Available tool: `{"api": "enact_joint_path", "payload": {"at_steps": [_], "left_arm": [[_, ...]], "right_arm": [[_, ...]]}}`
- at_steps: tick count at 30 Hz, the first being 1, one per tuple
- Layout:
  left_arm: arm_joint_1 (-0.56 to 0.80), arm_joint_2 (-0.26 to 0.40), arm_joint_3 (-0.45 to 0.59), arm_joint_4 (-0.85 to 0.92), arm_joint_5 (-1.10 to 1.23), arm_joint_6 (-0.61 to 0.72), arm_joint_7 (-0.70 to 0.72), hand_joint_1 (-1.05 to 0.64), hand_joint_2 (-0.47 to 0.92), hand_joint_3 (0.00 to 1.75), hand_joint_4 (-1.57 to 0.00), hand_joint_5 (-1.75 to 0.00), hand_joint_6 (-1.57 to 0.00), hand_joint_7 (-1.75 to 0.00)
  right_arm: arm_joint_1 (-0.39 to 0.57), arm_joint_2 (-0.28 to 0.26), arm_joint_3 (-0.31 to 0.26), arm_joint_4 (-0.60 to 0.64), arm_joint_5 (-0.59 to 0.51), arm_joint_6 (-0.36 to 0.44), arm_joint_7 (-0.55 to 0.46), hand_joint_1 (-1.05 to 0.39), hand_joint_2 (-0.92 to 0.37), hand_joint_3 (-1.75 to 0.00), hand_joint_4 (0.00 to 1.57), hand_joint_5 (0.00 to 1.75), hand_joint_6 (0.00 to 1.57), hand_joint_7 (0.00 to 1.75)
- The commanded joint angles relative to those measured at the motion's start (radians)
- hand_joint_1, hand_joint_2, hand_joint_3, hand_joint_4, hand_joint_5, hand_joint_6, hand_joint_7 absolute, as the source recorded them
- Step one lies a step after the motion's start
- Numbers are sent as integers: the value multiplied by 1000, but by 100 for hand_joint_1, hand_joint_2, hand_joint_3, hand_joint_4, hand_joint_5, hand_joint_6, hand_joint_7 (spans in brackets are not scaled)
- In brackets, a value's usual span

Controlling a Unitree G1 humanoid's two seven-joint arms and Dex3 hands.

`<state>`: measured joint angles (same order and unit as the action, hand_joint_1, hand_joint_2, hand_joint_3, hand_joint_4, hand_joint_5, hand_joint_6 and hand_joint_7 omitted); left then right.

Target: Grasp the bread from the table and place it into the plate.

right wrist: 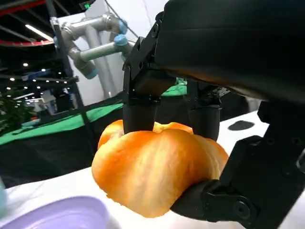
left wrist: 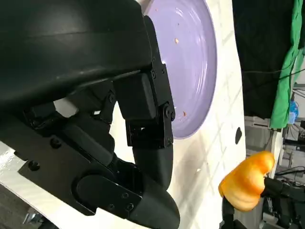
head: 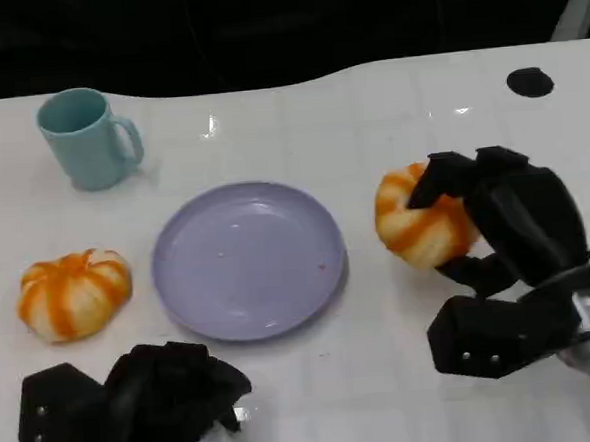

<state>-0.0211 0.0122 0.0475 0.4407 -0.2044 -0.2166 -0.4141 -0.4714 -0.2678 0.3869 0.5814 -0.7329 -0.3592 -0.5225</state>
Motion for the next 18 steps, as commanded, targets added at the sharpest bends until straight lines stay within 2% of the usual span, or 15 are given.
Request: {"api": "enact_joint_path", "payload": {"at_steps": [1,12,18], "left_arm": [[11,13,6,8,0,-2,0,-105,63,25,-90,-151,-153,-39],[25,7,-5,-6,8,-4,7,-105,63,26,-90,-152,-153,-39],[26,6,-11,-7,11,-10,7,-105,63,26,-90,-152,-153,-40]], "right_arm": [[-16,26,17,-24,-3,-20,6,-5,-21,-147,101,175,86,160],[-122,136,73,60,-12,-71,2,-10,-23,-148,100,175,83,162],[-198,208,104,150,-23,-53,8,-14,-30,-139,97,175,81,164]]}}
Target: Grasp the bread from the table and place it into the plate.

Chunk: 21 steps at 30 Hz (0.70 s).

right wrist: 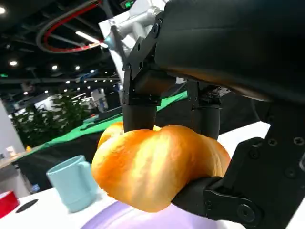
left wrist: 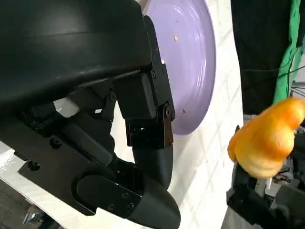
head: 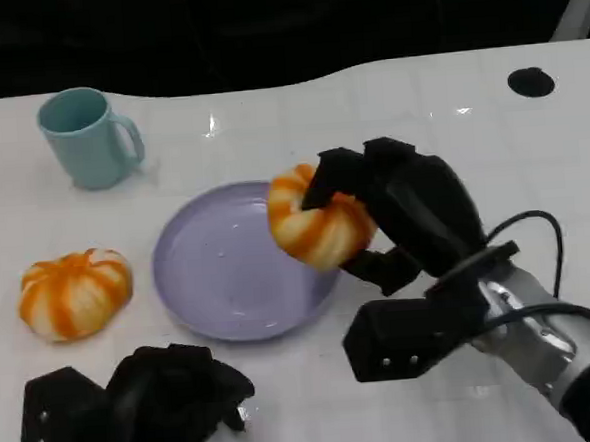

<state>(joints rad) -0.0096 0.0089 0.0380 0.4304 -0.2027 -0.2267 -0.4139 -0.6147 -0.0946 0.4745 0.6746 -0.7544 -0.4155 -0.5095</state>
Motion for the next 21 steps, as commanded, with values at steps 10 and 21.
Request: {"api": "enact_joint_path", "payload": {"at_steps": [10,21], "left_arm": [[20,5,-9,-8,14,10,16,-105,63,25,-91,-152,-153,-41],[31,5,-19,-24,14,10,22,-105,63,25,-91,-152,-153,-41]], "right_arm": [[-171,145,50,301,-3,-10,-63,-10,-35,-127,93,175,80,156],[-223,158,77,405,1,49,81,-28,-73,-36,47,65,65,21]]}}
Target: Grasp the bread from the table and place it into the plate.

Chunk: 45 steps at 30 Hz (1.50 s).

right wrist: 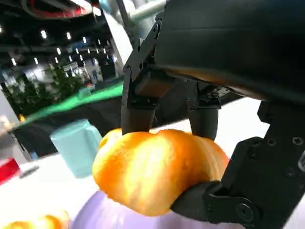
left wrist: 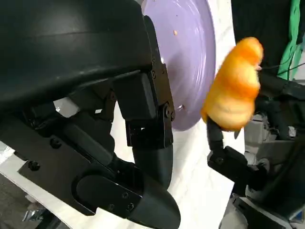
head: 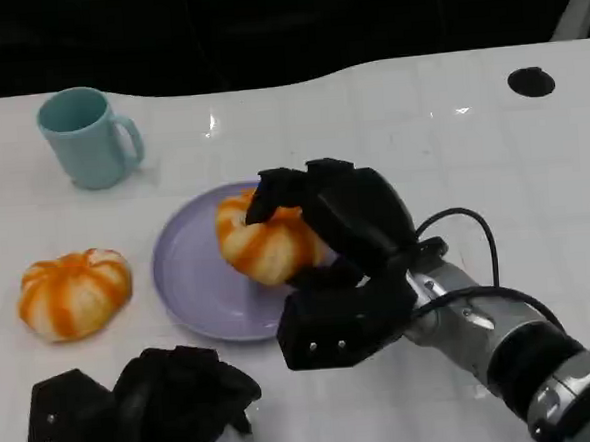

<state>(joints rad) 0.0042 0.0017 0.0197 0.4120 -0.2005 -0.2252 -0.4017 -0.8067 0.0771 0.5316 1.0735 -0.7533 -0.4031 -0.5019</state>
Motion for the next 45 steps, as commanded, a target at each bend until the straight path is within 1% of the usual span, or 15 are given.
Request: {"api": "enact_joint_path", "payload": {"at_steps": [1,3,4,7,9,14,18,21,25,30,32,36,40,42,45], "left_arm": [[18,12,-1,-6,11,9,10,-105,63,25,-91,-152,-153,-41],[20,12,-3,-9,12,10,12,-105,63,25,-91,-151,-153,-41],[21,12,-4,-11,13,12,14,-105,63,25,-91,-151,-153,-41],[22,12,-8,-15,15,15,19,-105,63,25,-91,-151,-153,-41],[23,11,-10,-17,13,16,17,-105,63,25,-91,-151,-153,-41],[24,8,-11,-18,12,11,17,-105,63,25,-91,-151,-152,-41],[25,7,-10,-21,7,13,16,-105,63,25,-91,-151,-152,-40],[26,7,-10,-22,6,15,16,-105,63,25,-91,-151,-152,-40],[24,9,-10,-18,10,11,17,-105,63,25,-91,-151,-153,-40],[21,5,-8,-17,5,19,17,-105,63,25,-91,-152,-153,-40],[20,4,-8,-18,6,18,17,-105,63,25,-91,-152,-153,-40],[17,5,-10,-14,10,10,14,-105,63,25,-91,-151,-153,-40],[18,4,-11,-20,11,20,18,-105,63,25,-90,-151,-152,-40],[18,3,-13,-24,14,22,22,-104,62,25,-91,-151,-153,-40],[20,1,-16,-28,17,25,27,-105,62,25,-91,-151,-153,-40]], "right_arm": [[-32,-17,27,3,-3,44,101,-32,-77,-30,38,52,58,13],[-30,-25,37,-12,-4,61,151,-45,-88,-13,20,36,43,3],[-26,-28,39,-22,-1,66,174,-51,-90,-11,14,34,37,1],[-11,-38,35,-58,13,80,234,-62,-92,-15,2,37,22,0],[1,-44,30,-87,26,92,280,-68,-92,-19,0,32,17,0],[38,-71,31,-183,42,115,357,-77,-92,-24,0,21,12,0],[80,-102,28,-274,45,112,386,-78,-92,-21,0,19,12,1],[122,-138,21,-359,48,100,399,-78,-92,-21,1,21,13,1],[182,-190,7,-472,59,86,415,-77,-92,-21,2,25,14,2],[273,-257,-27,-618,81,59,433,-74,-92,-19,3,29,16,3],[314,-282,-43,-676,96,48,442,-73,-92,-18,1,36,17,2],[410,-338,-81,-782,113,10,434,-61,-92,-8,1,51,24,4],[479,-363,-121,-801,131,-63,375,-51,-90,-2,12,59,35,8],[508,-372,-143,-799,142,-108,341,-45,-88,-1,22,60,44,11],[554,-388,-178,-789,173,-188,306,-35,-90,-1,34,61,57,14]]}}
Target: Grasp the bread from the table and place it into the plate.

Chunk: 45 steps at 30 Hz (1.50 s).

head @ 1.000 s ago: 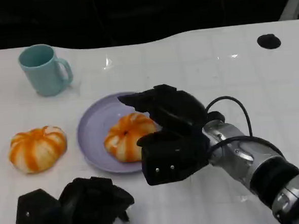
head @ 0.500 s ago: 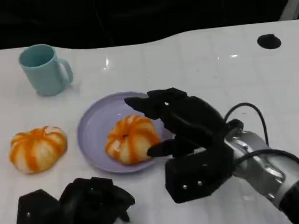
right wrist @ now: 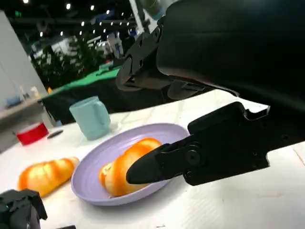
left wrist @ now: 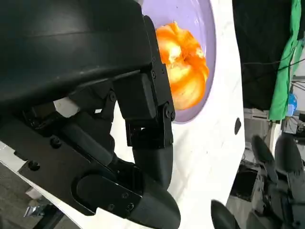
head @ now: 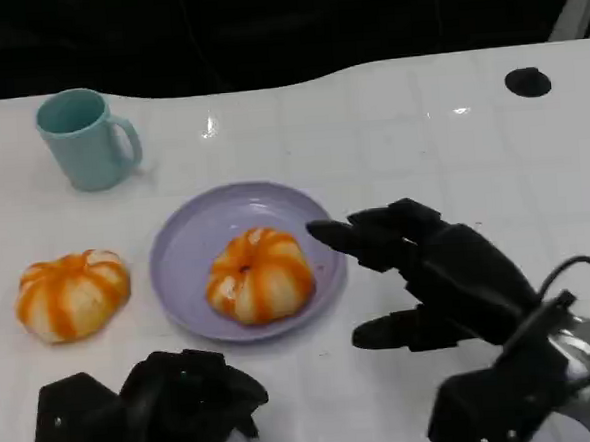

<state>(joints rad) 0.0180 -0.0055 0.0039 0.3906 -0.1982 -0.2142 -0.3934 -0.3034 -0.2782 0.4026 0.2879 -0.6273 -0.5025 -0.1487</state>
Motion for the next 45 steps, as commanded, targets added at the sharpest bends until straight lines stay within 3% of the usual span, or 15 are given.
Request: {"api": "enact_joint_path", "payload": {"at_steps": [1,4,6,7,8,9,13,17,29,45], "left_arm": [[6,8,0,-7,14,15,18,-105,62,26,-90,-151,-153,-40],[6,7,0,-7,14,13,12,-105,62,26,-90,-151,-153,-40],[4,7,1,-7,12,15,9,-105,62,26,-90,-151,-152,-40],[4,8,2,-7,12,17,9,-105,62,26,-90,-151,-152,-40],[4,8,2,-8,12,18,9,-105,62,26,-90,-151,-153,-40],[4,9,2,-9,12,19,9,-105,62,26,-90,-151,-153,-39],[5,11,3,-10,15,17,11,-105,63,27,-89,-152,-152,-39],[4,10,10,-13,10,26,15,-105,63,27,-89,-151,-153,-40],[5,21,21,-11,6,24,2,-105,63,27,-89,-151,-153,-40],[-1,34,23,18,11,-5,-4,-105,64,26,-89,-152,-152,-40]], "right_arm": [[67,-36,-62,-4,52,-107,-58,-33,-91,-1,36,61,59,15],[110,-44,-99,-1,58,-164,-103,-23,-92,-2,59,71,74,21],[138,-50,-122,1,80,-194,-106,-18,-91,-7,67,95,82,25],[152,-55,-132,3,88,-207,-106,-16,-84,-23,71,109,85,32],[161,-58,-141,6,91,-218,-107,-14,-62,-65,76,123,87,46],[170,-65,-148,12,89,-235,-112,-13,-51,-86,78,127,87,55],[210,-86,-175,34,94,-292,-113,-15,-47,-104,84,155,91,90],[252,-88,-191,33,82,-305,-122,-19,-38,-124,86,168,86,115],[321,-53,-201,52,29,-281,-185,-21,-46,-116,79,175,69,148],[275,-28,-170,140,-50,-282,-305,-21,-46,-114,80,175,70,145]]}}
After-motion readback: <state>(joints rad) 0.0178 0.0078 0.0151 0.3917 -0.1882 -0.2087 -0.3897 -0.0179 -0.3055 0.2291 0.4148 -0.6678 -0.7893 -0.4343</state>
